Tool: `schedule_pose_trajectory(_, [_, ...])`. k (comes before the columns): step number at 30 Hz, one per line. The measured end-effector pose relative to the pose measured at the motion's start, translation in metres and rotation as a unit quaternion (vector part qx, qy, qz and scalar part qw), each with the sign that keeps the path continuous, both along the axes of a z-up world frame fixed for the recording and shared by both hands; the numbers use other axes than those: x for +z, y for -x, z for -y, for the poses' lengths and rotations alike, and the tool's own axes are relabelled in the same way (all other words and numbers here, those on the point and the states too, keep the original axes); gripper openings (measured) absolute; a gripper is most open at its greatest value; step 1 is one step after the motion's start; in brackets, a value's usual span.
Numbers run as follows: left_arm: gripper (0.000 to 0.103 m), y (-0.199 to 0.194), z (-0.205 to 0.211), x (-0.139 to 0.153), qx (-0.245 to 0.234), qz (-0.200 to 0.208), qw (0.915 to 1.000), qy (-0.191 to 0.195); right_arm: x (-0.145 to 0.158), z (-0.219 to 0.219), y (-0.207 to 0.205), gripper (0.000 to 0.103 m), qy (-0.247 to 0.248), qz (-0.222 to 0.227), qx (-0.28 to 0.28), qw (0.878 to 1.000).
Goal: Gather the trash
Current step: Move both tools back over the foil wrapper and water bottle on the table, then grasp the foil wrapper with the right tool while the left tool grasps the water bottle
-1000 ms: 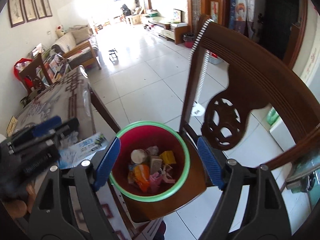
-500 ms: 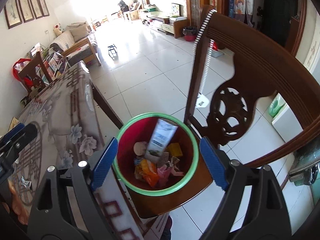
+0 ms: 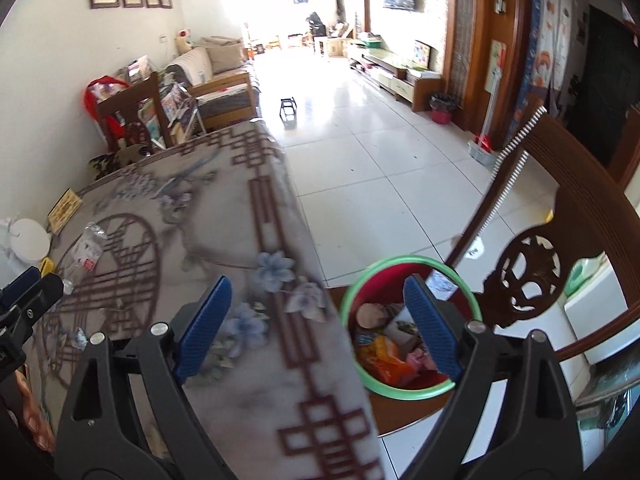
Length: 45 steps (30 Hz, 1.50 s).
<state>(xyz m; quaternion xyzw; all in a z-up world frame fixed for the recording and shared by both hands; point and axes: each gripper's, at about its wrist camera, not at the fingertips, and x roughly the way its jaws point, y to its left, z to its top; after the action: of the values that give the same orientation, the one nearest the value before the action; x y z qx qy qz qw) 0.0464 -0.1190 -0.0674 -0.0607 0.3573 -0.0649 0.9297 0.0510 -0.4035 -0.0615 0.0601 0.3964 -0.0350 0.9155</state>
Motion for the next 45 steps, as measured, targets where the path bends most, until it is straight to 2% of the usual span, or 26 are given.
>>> schedule_pose_trajectory(8, [0.089,0.016,-0.132,-0.008,0.088,-0.001,0.9961,-0.011,0.003,-0.12,-0.006,0.089,0.006,-0.009,0.069,0.998])
schedule_pose_trajectory(13, [0.089,0.027,-0.196,-0.021,0.123,-0.016,0.9923,-0.007,-0.025,-0.207,-0.016,0.091,-0.004,-0.055,0.142,0.988])
schedule_pose_trajectory(17, [0.089,0.031,-0.227,-0.027,0.132,-0.024,0.9909,-0.01,-0.064,-0.28,-0.027,0.091,0.007,-0.107,0.223,0.969])
schedule_pose_trajectory(19, [0.089,0.032,-0.238,-0.027,0.137,-0.02,0.9903,-0.01,-0.091,-0.322,-0.032,0.091,0.039,-0.143,0.272,0.951])
schedule_pose_trajectory(23, [0.089,0.025,-0.251,-0.027,0.129,-0.015,0.9914,-0.01,-0.134,-0.366,-0.041,0.091,0.093,-0.187,0.3,0.931])
schedule_pose_trajectory(25, [0.089,0.011,-0.251,-0.031,0.109,-0.02,0.9937,-0.014,-0.146,-0.374,-0.045,0.09,0.112,-0.199,0.302,0.926])
schedule_pose_trajectory(26, [0.089,0.001,-0.248,-0.034,0.093,-0.026,0.9951,-0.019,-0.151,-0.378,-0.047,0.083,0.118,-0.206,0.302,0.923])
schedule_pose_trajectory(27, [0.089,-0.009,-0.244,-0.038,0.079,-0.028,0.9962,-0.024,-0.156,-0.38,-0.048,0.071,0.118,-0.214,0.301,0.922])
schedule_pose_trajectory(28, [0.089,-0.022,-0.239,-0.041,0.062,-0.03,0.9971,-0.032,-0.159,-0.38,-0.049,0.068,0.112,-0.221,0.301,0.921])
schedule_pose_trajectory(30, [0.09,-0.048,-0.227,-0.046,0.036,-0.031,0.9978,-0.047,-0.163,-0.381,-0.05,0.053,0.103,-0.232,0.3,0.92])
schedule_pose_trajectory(31, [0.09,-0.06,-0.222,-0.048,0.025,-0.034,0.9977,-0.054,-0.162,-0.38,-0.05,0.05,0.092,-0.232,0.299,0.921])
schedule_pose_trajectory(32, [0.092,-0.078,-0.213,-0.053,0.007,-0.038,0.9971,-0.065,-0.161,-0.379,-0.051,0.039,0.083,-0.234,0.298,0.922])
schedule_pose_trajectory(33, [0.093,-0.091,-0.207,-0.056,-0.007,-0.043,0.9966,-0.069,-0.16,-0.379,-0.05,0.032,0.084,-0.235,0.295,0.922])
schedule_pose_trajectory(35, [0.093,-0.127,-0.191,-0.074,-0.038,-0.065,0.9939,-0.08,-0.15,-0.373,-0.047,0.024,0.061,-0.228,0.288,0.928])
schedule_pose_trajectory(38, [0.093,-0.17,-0.174,-0.104,-0.052,-0.092,0.9891,-0.103,-0.129,-0.354,-0.037,0.023,0.018,-0.215,0.267,0.939])
schedule_pose_trajectory(41, [0.093,-0.204,-0.164,-0.135,-0.053,-0.129,0.9845,-0.106,-0.111,-0.337,-0.025,0.023,-0.012,-0.203,0.244,0.948])
schedule_pose_trajectory(45, [0.092,-0.221,-0.156,-0.16,-0.058,-0.158,0.9797,-0.11,-0.1,-0.321,-0.015,0.023,-0.029,-0.195,0.223,0.955])
